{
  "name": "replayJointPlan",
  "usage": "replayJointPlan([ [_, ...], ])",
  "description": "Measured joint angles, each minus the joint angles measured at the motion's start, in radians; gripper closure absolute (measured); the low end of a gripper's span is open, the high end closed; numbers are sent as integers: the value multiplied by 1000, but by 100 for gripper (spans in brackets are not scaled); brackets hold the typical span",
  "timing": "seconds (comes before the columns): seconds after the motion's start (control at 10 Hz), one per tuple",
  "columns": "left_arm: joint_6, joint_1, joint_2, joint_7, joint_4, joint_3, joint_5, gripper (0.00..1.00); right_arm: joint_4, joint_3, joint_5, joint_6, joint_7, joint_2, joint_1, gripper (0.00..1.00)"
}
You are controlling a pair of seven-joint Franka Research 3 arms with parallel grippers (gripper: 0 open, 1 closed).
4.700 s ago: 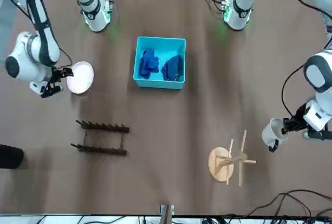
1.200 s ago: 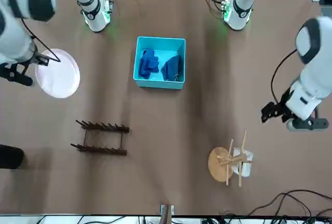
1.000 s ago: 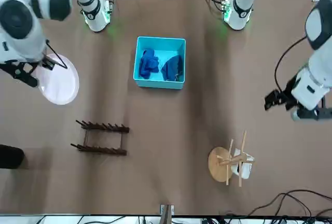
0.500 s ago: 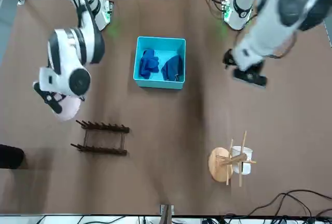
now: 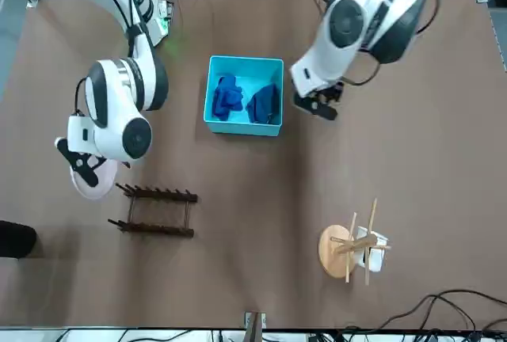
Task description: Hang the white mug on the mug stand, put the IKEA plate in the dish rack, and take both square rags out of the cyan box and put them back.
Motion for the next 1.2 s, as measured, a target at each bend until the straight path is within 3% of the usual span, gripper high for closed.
replayJointPlan([
  [0.2, 106, -102, 108, -79, -4, -6, 53, 0, 92, -4, -27, 3, 0, 92, 0, 97],
  [0.4, 218, -205, 210, -188, -6, -7, 156, 0, 140, -10, -33, 7, 0, 131, -2, 97],
  [0.6, 327, -282, 313, -284, -7, 6, 221, 0, 147, -12, -34, 44, 0, 134, -8, 97],
  [0.9, 401, -402, 415, -383, -6, 108, 292, 0, 147, -12, -34, 69, -1, 153, -18, 97],
  [1.2, 476, -418, 469, -469, -6, 126, 337, 3, 148, -12, -33, 102, 0, 172, -22, 97],
])
